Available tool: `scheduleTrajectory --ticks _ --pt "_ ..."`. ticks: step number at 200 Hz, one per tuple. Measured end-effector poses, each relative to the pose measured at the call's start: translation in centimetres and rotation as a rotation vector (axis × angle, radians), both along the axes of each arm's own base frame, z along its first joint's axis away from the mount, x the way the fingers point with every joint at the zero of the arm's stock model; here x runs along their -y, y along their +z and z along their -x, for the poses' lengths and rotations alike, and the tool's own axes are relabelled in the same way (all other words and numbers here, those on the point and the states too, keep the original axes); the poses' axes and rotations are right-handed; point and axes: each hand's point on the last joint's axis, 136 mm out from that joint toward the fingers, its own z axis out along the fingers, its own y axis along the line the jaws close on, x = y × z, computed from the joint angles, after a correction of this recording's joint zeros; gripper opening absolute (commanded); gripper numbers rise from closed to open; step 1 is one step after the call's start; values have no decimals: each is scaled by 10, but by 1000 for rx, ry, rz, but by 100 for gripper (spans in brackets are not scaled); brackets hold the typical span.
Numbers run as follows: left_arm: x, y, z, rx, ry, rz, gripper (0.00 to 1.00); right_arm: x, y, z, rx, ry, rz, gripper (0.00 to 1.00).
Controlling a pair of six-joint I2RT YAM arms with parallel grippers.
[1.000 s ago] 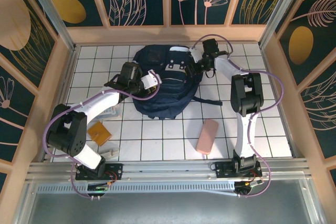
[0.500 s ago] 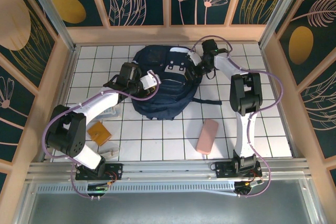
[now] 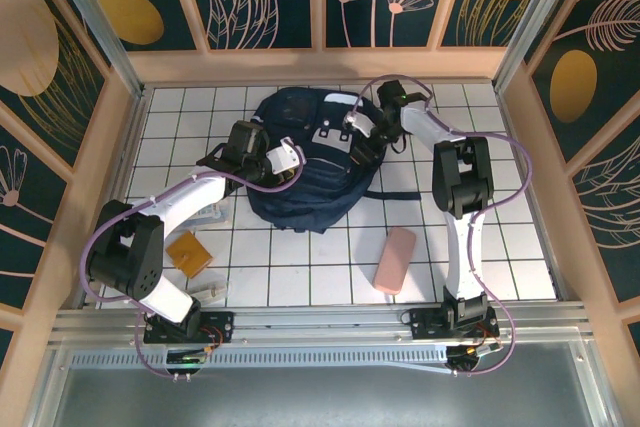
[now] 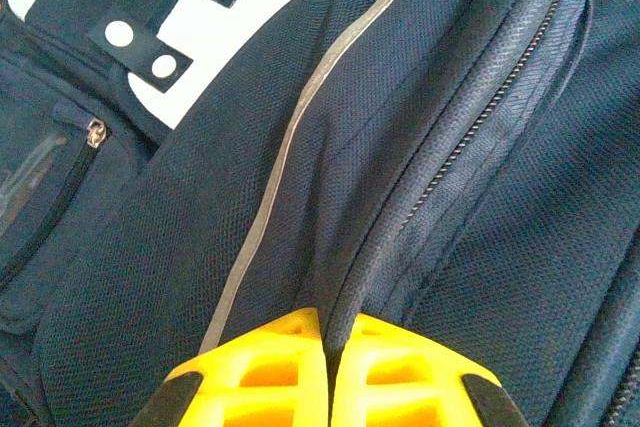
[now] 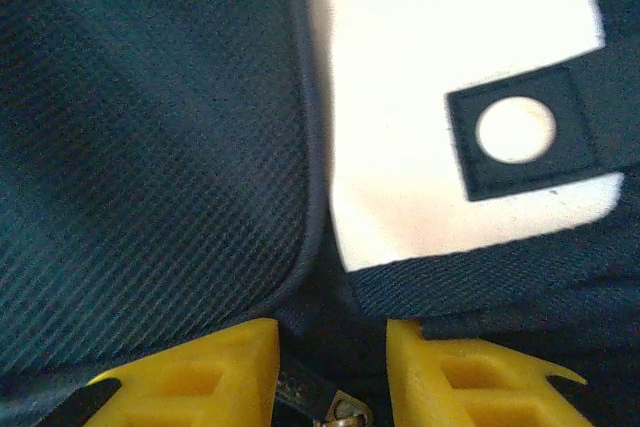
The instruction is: Pack the student bag
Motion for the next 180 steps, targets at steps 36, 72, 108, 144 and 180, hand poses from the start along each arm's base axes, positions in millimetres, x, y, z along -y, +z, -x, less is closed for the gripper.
scheduleTrajectory --ticks 36,72,108,144,180 --pt "1 0 2 4 -20 -4 0 0 0 24 -23 130 -54 40" --pt "2 -1 3 6 -37 -10 0 0 -1 33 -40 162 -60 35" --pt "2 0 3 7 -38 -10 0 -3 -7 26 -29 121 -12 11" --pt "1 0 3 6 -30 -10 0 -1 -5 20 65 57 45 0" --pt "2 1 1 10 -22 0 0 6 8 18 182 35 54 0"
